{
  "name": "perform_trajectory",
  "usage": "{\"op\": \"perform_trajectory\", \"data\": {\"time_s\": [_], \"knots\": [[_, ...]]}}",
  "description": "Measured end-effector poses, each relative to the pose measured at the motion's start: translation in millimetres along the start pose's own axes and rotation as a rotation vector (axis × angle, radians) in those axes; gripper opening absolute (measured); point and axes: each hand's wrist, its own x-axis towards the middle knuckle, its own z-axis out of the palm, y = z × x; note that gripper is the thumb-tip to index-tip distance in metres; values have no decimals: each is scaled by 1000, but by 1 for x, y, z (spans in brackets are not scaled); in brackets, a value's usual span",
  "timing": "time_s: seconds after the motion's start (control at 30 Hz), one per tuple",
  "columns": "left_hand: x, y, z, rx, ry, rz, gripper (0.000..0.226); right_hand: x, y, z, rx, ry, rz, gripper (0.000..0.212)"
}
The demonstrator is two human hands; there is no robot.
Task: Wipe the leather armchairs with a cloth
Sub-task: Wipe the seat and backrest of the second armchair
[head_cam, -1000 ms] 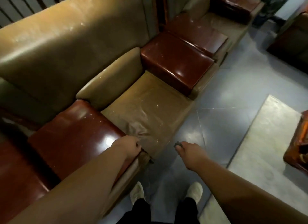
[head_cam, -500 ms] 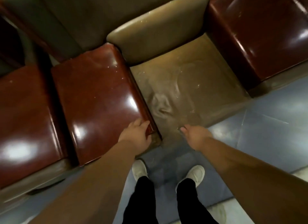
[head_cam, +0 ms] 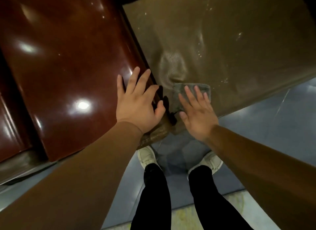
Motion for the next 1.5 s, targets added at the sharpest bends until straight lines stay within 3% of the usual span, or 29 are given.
{"op": "perform_trajectory", "data": {"time_s": [0.1, 0.17, 0.33, 0.53, 0.63, 0.83, 1.03, 1.17, 1.33, 1.5], "knots": [[0, 1, 6, -8, 27, 4, 50, 14, -1, -7, 109, 113, 77, 62], [-1, -2, 9, -17, 47, 8, 49, 33, 1, -13, 9, 164, 33, 61], [2, -6, 14, -24, 64, 6, 48, 66, 5, -11, -155, 149, -27, 68], [0, -8, 15, -36, 65, 5, 48, -32, 1, 44, -216, 81, -207, 70], [-1, -6, 15, -38, 70, 6, 49, -20, 14, 35, -271, 49, -264, 68], [1, -6, 15, -27, 50, 5, 49, 65, -5, -1, -256, 150, -56, 68], [-3, -5, 15, -34, 49, 5, 50, -31, 0, 46, -267, 102, -266, 53], [0, -4, 14, -35, 56, 9, 50, 22, 7, 17, -272, 141, -340, 56], [0, -4, 14, -30, 52, 2, 53, 99, -16, -10, -327, 142, -145, 65], [-3, -4, 14, -32, 77, -6, 59, 19, -1, 21, -289, 119, -275, 60]]}}
